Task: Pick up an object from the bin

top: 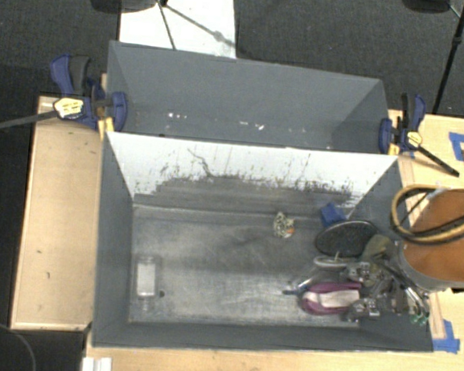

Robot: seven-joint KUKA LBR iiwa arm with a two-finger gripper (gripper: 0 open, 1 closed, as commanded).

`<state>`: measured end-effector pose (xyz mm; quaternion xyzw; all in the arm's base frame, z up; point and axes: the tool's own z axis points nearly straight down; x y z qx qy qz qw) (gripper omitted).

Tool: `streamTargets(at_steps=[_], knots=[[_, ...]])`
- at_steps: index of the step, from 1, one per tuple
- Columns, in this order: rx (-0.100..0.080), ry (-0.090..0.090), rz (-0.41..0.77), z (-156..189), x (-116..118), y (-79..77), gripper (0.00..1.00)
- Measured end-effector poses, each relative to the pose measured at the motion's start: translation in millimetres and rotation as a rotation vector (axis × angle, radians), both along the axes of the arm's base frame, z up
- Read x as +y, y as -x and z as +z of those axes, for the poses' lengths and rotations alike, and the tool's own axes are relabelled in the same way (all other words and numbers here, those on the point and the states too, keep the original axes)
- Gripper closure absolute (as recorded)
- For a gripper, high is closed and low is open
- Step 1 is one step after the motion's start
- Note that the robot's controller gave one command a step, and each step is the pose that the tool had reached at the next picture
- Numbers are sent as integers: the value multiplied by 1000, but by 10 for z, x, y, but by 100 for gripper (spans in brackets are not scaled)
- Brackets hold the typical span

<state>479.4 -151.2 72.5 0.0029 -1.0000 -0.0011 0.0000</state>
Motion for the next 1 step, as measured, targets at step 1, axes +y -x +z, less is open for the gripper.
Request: streamTargets(at_steps=[1], knots=[[-10, 6, 119, 1766, 8, -34, 100]])
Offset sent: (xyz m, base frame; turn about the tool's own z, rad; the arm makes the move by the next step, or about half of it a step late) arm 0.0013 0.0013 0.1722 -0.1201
